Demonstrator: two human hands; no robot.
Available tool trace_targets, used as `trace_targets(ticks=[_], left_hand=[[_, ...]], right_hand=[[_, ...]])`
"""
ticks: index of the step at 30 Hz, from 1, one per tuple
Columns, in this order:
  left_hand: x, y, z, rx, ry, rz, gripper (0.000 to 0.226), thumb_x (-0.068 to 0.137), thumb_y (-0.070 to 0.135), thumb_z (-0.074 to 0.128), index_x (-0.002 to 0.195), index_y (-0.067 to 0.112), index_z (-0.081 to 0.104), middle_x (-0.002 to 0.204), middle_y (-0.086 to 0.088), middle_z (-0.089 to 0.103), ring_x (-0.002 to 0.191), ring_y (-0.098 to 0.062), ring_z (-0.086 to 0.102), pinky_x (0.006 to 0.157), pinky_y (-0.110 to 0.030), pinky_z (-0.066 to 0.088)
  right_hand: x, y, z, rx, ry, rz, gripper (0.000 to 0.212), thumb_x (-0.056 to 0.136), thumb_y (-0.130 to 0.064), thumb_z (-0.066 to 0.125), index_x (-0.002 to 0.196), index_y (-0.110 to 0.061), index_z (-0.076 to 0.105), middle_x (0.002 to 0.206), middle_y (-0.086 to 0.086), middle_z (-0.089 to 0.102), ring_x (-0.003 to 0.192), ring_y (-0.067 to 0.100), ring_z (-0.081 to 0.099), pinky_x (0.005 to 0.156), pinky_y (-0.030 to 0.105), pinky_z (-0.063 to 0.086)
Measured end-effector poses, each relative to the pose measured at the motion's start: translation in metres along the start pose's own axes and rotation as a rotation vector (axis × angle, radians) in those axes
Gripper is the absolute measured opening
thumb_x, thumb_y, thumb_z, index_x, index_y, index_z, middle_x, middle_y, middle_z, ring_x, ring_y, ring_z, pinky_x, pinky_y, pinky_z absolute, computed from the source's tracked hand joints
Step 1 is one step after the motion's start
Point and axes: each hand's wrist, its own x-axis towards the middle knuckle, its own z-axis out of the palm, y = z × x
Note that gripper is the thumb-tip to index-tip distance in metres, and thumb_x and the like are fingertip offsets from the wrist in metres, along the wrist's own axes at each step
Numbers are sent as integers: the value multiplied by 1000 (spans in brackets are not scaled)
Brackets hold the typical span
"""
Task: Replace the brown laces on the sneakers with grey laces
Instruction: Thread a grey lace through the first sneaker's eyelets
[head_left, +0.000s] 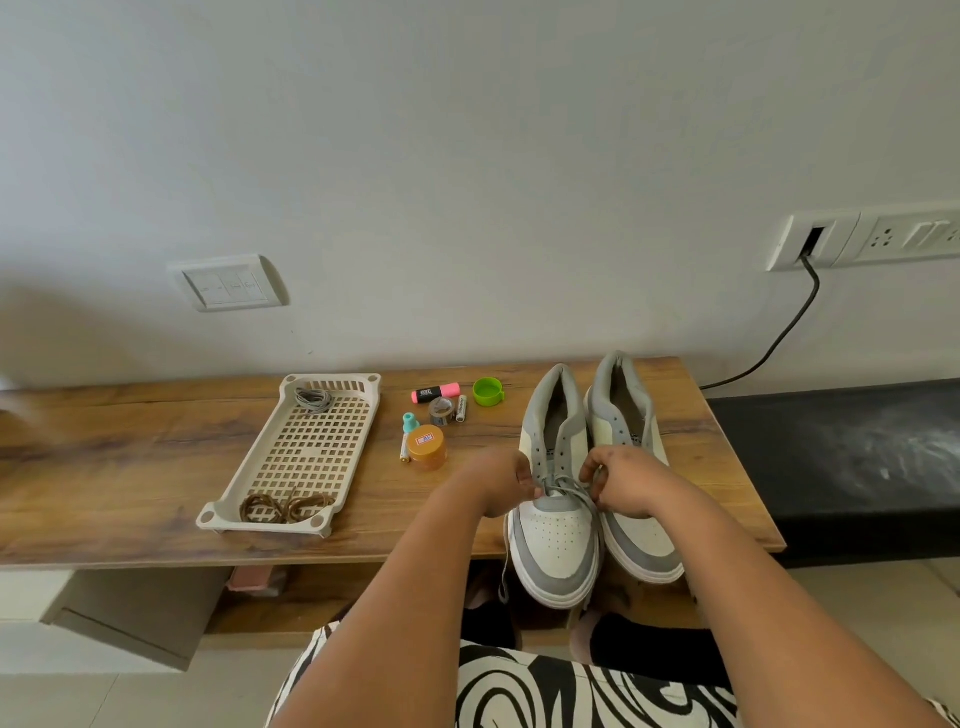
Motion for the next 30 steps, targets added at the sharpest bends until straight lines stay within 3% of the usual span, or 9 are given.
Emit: trace_targets(ticks=[3,6,11,14,18,24,28,30], left_hand=[[-6,-9,-11,-67,-8,8,17,94,32,62,88,17,55,91,0,56,88,-18,51,72,-27,41],[-15,-23,-24,-77,-53,-36,18,93,30,64,80,23,54,92,1,58,92,-17,53,78,-29,42],[-19,-26,-23,-71,-167,-94,15,92,34,65,99,20,63,108,-1,63,105,-18,56,93,-33,45],[-12,-14,-12,-62,-107,-69,36,90,43,66,118,20,62,124,-1,62,115,-20,56,101,-39,46],[-1,-4,-2,15,-50,-53,38,91,42,64,122,19,62,125,-4,63,114,-23,56,97,-38,47],[1,-6,-3,15,-21,-60,34,93,35,64,119,13,63,116,-7,64,110,-25,57,92,-36,47],[0,-5,-4,14,-14,-60,32,94,32,63,119,12,64,116,-7,64,110,-24,57,92,-35,46],[0,-5,-5,11,-9,-65,32,93,30,64,120,11,64,116,-7,64,110,-24,57,92,-34,46]], right_hand=[[1,1,-2,-9,-18,20,31,83,-6,69,103,-27,61,114,1,67,104,18,62,88,29,52],[0,0,-3,-18,-56,35,38,79,-10,78,111,-23,63,113,0,68,104,17,63,90,30,53],[-4,-5,-1,-52,-17,-13,25,85,-32,73,106,-20,66,107,-2,65,101,14,60,88,26,49],[-4,-8,3,-47,-5,-27,19,91,-34,66,103,-20,65,106,0,66,99,16,61,86,28,48],[-6,-10,4,-50,-11,-31,20,96,-36,59,101,-17,63,102,3,67,97,19,62,79,27,45],[-12,-14,-9,-221,-109,-12,35,105,-30,39,125,-7,55,122,12,59,110,25,56,83,30,40],[-16,-6,-29,-385,-106,91,32,101,-9,41,130,-7,55,126,10,57,112,24,57,88,29,46],[-20,-1,-36,-484,-118,132,32,97,-3,47,128,-4,57,121,10,59,104,21,58,84,28,45]])
